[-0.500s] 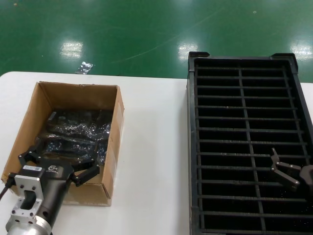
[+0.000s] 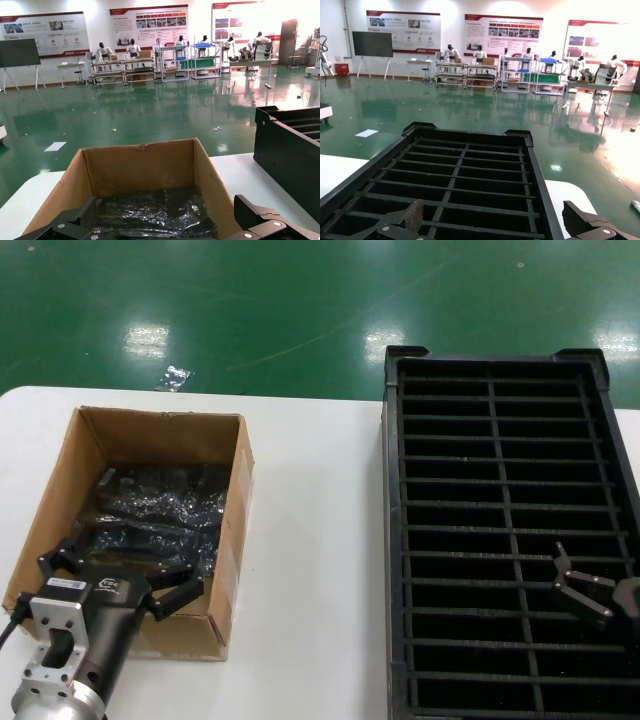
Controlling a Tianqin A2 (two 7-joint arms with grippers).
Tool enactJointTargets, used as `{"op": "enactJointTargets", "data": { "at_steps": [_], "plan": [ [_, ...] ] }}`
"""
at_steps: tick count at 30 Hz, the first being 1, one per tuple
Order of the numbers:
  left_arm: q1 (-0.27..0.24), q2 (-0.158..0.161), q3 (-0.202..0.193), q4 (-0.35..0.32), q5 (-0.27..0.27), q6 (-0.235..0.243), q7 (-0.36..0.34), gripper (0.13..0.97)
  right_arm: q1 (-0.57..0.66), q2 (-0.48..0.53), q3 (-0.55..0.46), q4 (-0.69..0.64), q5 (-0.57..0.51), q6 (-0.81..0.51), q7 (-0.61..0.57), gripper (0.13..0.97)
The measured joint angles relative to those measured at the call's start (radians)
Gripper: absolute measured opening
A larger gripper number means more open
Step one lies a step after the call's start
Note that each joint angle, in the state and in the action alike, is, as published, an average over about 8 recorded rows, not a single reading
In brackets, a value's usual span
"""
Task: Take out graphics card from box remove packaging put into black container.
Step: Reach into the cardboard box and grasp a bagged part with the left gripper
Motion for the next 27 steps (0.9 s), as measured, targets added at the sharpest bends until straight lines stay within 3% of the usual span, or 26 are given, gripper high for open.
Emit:
{"op": "enactJointTargets", "data": {
  "at_steps": [4, 8, 13, 16, 21, 24, 27],
  "plan": [
    [-0.01, -0.065, 0.024, -0.013, -0.007, -0.012, 0.0, 0.966, 0.0, 0.0, 0.0, 0.0, 0.0, 0.0, 0.0, 0.966],
    [-0.05, -0.19, 0.064, -0.022, 0.006, 0.002, -0.002, 0.966, 0.0, 0.0, 0.0, 0.0, 0.0, 0.0, 0.0, 0.966],
    [-0.168, -0.341, 0.114, 0.018, 0.099, 0.102, 0.005, 0.966, 0.0, 0.0, 0.0, 0.0, 0.0, 0.0, 0.0, 0.966],
    [-0.267, -0.399, 0.156, 0.075, 0.185, 0.192, 0.019, 0.966, 0.0, 0.0, 0.0, 0.0, 0.0, 0.0, 0.0, 0.966],
    [-0.45, -0.436, 0.259, 0.214, 0.326, 0.373, 0.069, 0.966, 0.0, 0.0, 0.0, 0.0, 0.0, 0.0, 0.0, 0.966],
    [-0.554, -0.426, 0.327, 0.317, 0.398, 0.474, 0.116, 0.966, 0.0, 0.0, 0.0, 0.0, 0.0, 0.0, 0.0, 0.966],
    [-0.641, -0.399, 0.385, 0.424, 0.458, 0.536, 0.178, 0.966, 0.0, 0.0, 0.0, 0.0, 0.0, 0.0, 0.0, 0.966]
  ]
}}
